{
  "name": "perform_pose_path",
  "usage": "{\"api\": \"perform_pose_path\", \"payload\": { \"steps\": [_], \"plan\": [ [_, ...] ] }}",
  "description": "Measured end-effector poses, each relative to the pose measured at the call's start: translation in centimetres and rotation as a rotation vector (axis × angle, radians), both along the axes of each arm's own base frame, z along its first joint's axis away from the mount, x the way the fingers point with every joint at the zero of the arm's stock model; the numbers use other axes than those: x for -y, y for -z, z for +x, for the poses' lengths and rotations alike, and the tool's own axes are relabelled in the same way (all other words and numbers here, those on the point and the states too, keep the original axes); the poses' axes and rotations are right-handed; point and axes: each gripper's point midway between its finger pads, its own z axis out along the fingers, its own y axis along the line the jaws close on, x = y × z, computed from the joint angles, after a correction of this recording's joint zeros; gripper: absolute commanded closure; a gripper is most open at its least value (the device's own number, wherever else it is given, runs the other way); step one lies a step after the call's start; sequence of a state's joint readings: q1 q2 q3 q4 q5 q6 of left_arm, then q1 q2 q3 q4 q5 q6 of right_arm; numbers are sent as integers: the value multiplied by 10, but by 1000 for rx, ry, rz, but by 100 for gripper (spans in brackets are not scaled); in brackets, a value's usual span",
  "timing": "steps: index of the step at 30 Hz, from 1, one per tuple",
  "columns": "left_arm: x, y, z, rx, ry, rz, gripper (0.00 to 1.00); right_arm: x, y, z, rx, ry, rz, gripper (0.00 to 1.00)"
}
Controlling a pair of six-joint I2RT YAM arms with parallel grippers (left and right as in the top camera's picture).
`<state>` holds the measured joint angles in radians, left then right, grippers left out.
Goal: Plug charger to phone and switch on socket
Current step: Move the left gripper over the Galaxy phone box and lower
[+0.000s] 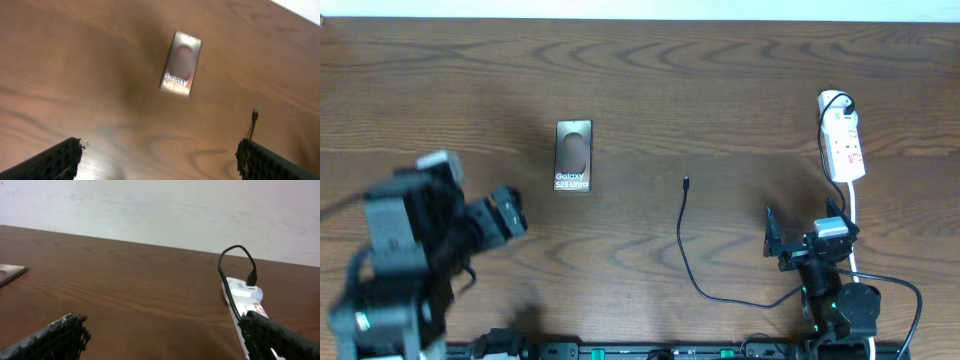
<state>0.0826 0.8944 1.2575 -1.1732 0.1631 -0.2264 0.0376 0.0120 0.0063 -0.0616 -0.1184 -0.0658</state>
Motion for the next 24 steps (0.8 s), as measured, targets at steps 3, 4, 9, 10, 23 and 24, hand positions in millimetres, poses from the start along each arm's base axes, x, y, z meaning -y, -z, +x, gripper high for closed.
{"api": "perform_pose_path", "payload": {
  "steps": [3,4,9,10,23,24],
  "plan": [
    [-2,-11,25,-76,17,5,2,0,0,0,-1,0,0,1],
    [-2,-7,31,-101,20,2,2,0,0,0,0,0,0,1],
    [-2,29,48,-266,26,-16,24,0,0,0,0,0,0,1],
    [-3,36,49,-297,26,-19,42,0,0,0,0,0,0,1],
    [-3,89,67,-509,37,-42,93,0,0,0,0,1,0,1],
    [-3,92,69,-514,37,-43,93,0,0,0,0,1,0,1]
  ]
}}
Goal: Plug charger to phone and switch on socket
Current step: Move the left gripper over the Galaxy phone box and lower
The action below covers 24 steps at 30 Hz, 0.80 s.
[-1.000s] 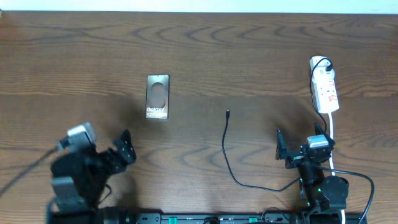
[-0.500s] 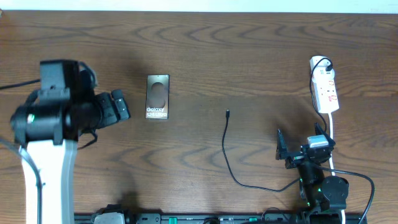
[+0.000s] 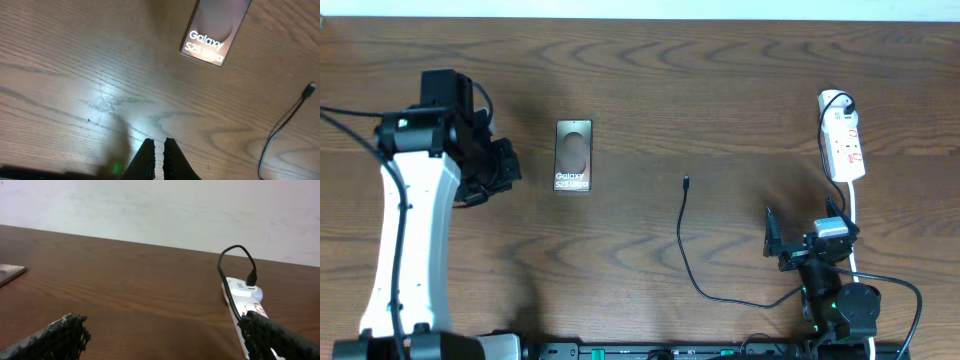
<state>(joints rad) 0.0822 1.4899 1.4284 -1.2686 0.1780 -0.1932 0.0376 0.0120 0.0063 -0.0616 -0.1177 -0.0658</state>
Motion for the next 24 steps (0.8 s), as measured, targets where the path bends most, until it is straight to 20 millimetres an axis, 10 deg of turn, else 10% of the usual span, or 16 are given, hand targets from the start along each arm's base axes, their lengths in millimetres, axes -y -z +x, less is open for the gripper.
{"api": "perform_pose_path", "payload": {
  "steps": [3,5,9,24],
  "plan": [
    [-1,8,8,-6,0,-1,85,0,0,0,0,0,0,1],
    [-1,13,17,2,4,1,44,0,0,0,0,0,0,1],
    [-3,20,31,22,3,2,18,0,0,0,0,0,0,1],
    [-3,30,54,66,10,7,2,0,0,0,0,0,0,1]
  ]
}}
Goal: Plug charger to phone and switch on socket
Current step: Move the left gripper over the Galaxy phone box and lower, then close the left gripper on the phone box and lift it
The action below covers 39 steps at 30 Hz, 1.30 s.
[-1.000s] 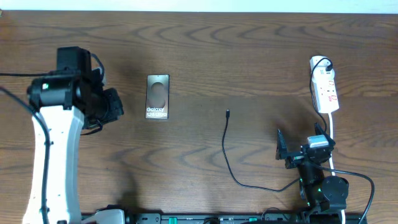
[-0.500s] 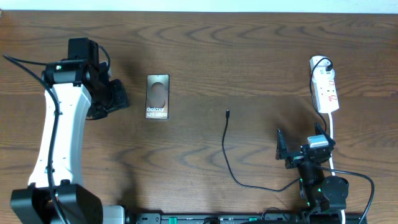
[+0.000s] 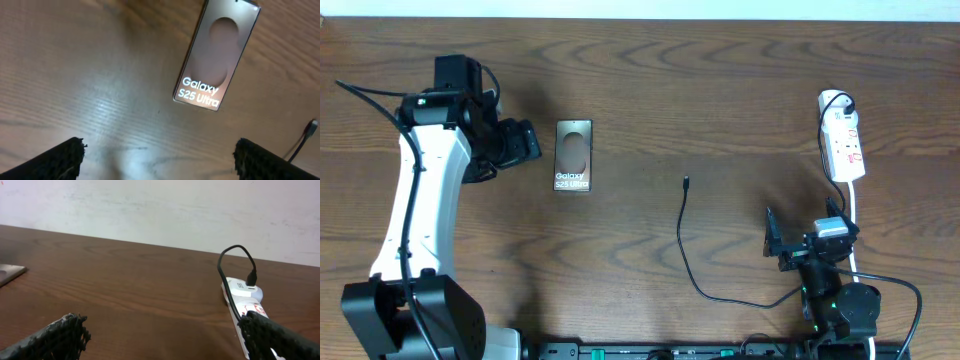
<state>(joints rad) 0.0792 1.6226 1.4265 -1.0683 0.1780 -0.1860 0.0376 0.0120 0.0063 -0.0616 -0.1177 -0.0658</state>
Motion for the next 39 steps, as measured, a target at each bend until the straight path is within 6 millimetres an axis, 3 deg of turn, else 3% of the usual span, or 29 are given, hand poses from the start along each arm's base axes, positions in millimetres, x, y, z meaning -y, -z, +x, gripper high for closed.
{"api": "perform_pose_path", "payload": {
  "steps": [5,9,16,20,25,28,31,39],
  "plan": [
    [17,9,10,22,51,2,1,0,0,0,0,0,0,1],
    [39,28,17,-2,115,5,1,0,0,0,0,0,0,1],
    [63,77,23,-94,188,38,1,0,0,0,0,0,0,1],
    [72,105,37,-90,214,49,1,0,0,0,0,0,0,1],
    [77,133,60,-49,242,56,1,0,0,0,0,0,0,1],
    [76,147,61,-64,263,68,1,0,0,0,0,0,0,1],
    [77,148,62,-64,272,69,9,0,0,0,0,0,0,1],
    [76,151,46,-134,275,87,15,0,0,0,0,0,0,1]
  ]
}}
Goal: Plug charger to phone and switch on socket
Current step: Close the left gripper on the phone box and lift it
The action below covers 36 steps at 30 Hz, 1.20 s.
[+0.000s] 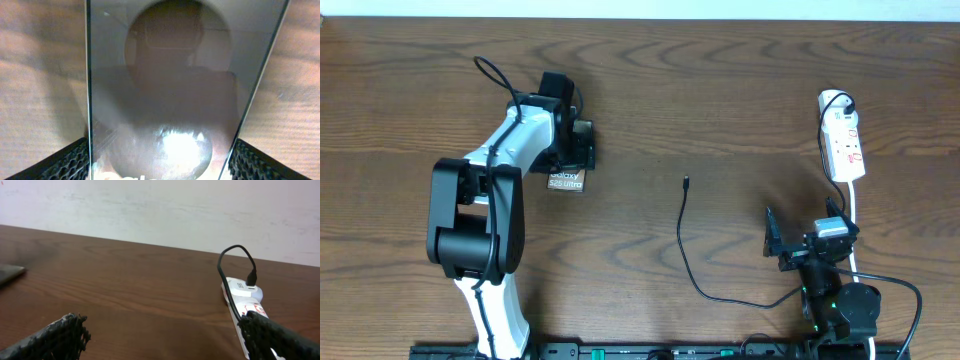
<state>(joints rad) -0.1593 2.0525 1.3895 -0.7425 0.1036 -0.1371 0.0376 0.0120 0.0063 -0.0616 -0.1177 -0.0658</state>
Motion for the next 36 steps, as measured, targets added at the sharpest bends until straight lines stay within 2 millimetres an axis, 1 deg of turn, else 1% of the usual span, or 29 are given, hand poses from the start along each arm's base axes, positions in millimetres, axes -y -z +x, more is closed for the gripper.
{"api": "perform_pose_path", "payload": {
  "steps": [5,10,13,15,18,19,20,36],
  "plan": [
    [-1,1,-16,-69,-70,7,16,0,0,0,0,0,0,1],
    [2,1,-20,-90,-98,-11,16,0,0,0,0,0,0,1],
    [2,1,-23,-102,-102,-13,5,0,0,0,0,0,0,1],
    [2,1,-22,-96,-110,-12,3,0,0,0,0,0,0,1],
    [-1,1,-8,-36,-118,17,0,0,0,0,0,0,0,1],
    [-4,1,-1,-9,-119,31,0,0,0,0,0,0,0,1],
    [-5,1,0,-1,-120,38,2,0,0,0,0,0,0,1],
    [-6,2,2,5,-120,45,2,0,0,0,0,0,0,1]
  ]
}}
